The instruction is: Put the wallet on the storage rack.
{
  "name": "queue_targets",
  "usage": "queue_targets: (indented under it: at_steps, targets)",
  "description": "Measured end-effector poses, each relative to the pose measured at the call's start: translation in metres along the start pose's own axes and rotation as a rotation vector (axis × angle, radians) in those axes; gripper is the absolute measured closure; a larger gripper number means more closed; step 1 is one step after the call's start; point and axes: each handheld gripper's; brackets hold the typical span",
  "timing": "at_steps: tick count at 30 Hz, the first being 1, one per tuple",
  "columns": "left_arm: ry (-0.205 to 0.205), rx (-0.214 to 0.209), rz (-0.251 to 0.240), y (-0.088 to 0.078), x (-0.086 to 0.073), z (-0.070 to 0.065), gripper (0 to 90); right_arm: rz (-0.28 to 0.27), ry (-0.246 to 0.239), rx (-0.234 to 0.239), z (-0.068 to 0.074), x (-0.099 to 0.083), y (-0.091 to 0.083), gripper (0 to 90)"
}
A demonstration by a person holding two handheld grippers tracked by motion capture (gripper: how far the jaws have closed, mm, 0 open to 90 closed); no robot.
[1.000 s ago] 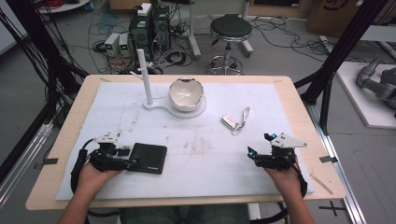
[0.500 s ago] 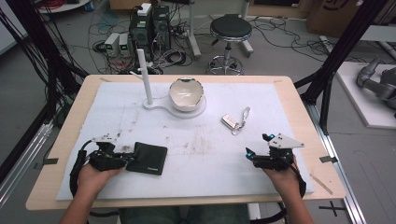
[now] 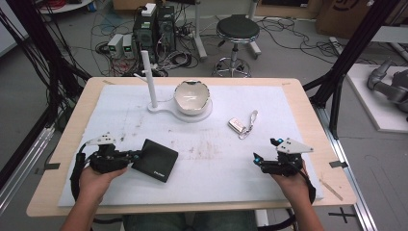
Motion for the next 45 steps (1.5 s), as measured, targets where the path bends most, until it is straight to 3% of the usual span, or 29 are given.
queue_targets:
  at_steps: [9,16,20,24,30,37,45]
  targets:
    - [0.030,0.018,-0.152,-0.015,0.019,-0.005,83.6,-0.005,-0.001,0.000,0.001,0.002,0.000,17.1]
    - [0.125,0.083,-0.205,-0.019,0.048,-0.014,83.6,-0.003,0.004,0.000,0.001,0.002,0.002,17.0]
    - [0.172,0.106,-0.215,-0.017,0.065,-0.019,83.6,-0.003,0.001,0.000,0.001,0.002,0.002,17.1]
    - [0.189,0.109,-0.220,-0.013,0.076,-0.022,83.6,-0.005,0.007,-0.004,0.000,0.002,0.001,17.1]
    - [0.206,0.128,-0.221,-0.005,0.086,-0.024,83.5,-0.005,0.009,-0.003,-0.001,0.001,0.001,17.1]
    - [0.210,0.121,-0.218,0.004,0.095,-0.025,83.6,-0.006,0.007,0.000,0.000,0.002,0.001,17.1]
    - [0.223,0.119,-0.226,0.003,0.099,-0.026,83.5,-0.006,0.013,-0.003,-0.003,0.000,0.000,17.1]
Point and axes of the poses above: each handheld gripper's, and its own axes: y roughly forward along the jaws, x roughly out of its top, z roughly to its left, and after that the axes turned 7 degrees about z, right-handed
